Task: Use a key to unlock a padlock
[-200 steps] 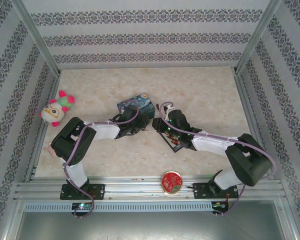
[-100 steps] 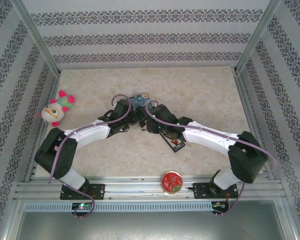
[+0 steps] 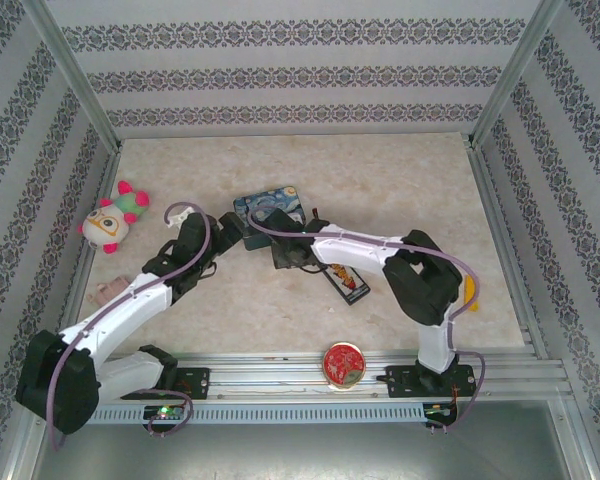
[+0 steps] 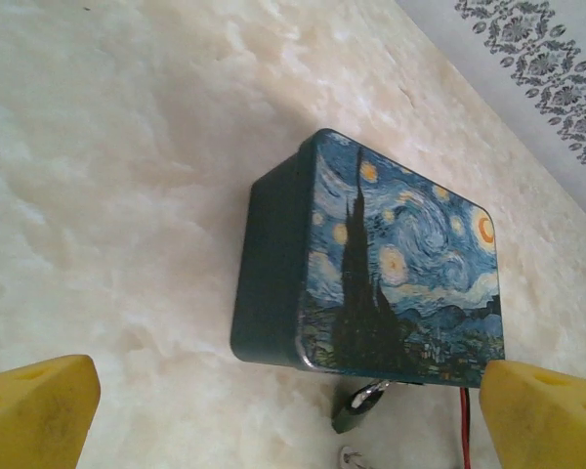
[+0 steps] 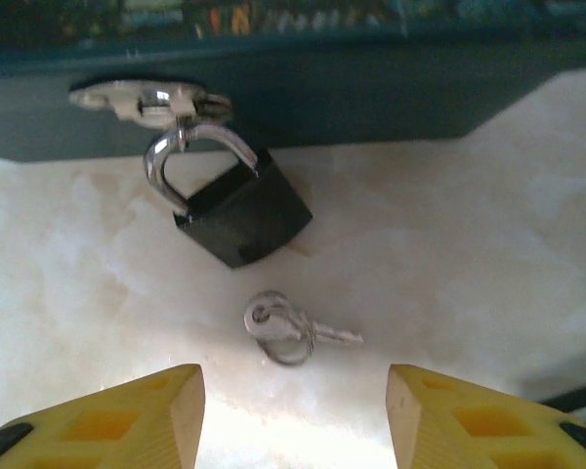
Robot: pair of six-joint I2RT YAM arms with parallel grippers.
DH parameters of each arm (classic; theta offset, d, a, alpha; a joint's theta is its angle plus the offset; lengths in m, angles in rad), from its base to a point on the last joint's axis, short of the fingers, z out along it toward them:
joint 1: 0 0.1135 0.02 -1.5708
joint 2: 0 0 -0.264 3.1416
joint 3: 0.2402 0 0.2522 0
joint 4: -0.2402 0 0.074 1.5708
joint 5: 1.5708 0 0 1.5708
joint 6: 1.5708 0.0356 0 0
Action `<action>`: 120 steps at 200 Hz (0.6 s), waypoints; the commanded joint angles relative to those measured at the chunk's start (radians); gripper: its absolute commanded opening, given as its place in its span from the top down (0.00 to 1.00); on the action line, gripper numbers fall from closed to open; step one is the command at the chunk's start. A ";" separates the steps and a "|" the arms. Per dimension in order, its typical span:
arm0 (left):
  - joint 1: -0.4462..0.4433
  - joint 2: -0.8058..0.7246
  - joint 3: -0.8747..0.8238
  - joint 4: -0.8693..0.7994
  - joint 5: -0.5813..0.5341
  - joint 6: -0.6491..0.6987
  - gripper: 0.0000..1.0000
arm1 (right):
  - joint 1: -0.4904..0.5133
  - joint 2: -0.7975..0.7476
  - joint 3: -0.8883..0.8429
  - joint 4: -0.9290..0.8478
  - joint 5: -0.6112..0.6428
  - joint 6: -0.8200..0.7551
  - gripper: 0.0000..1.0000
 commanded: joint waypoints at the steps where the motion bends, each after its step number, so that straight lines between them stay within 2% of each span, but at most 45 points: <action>1: 0.023 -0.032 -0.038 -0.015 -0.032 0.021 0.01 | 0.009 0.062 0.085 -0.075 0.071 0.008 0.46; 47: 0.034 -0.010 -0.065 0.034 0.025 0.002 0.01 | 0.011 0.160 0.167 -0.165 0.123 0.005 0.48; 120: 0.036 0.017 -0.067 0.077 0.042 -0.010 0.01 | 0.014 0.048 -0.033 -0.138 0.091 0.045 0.60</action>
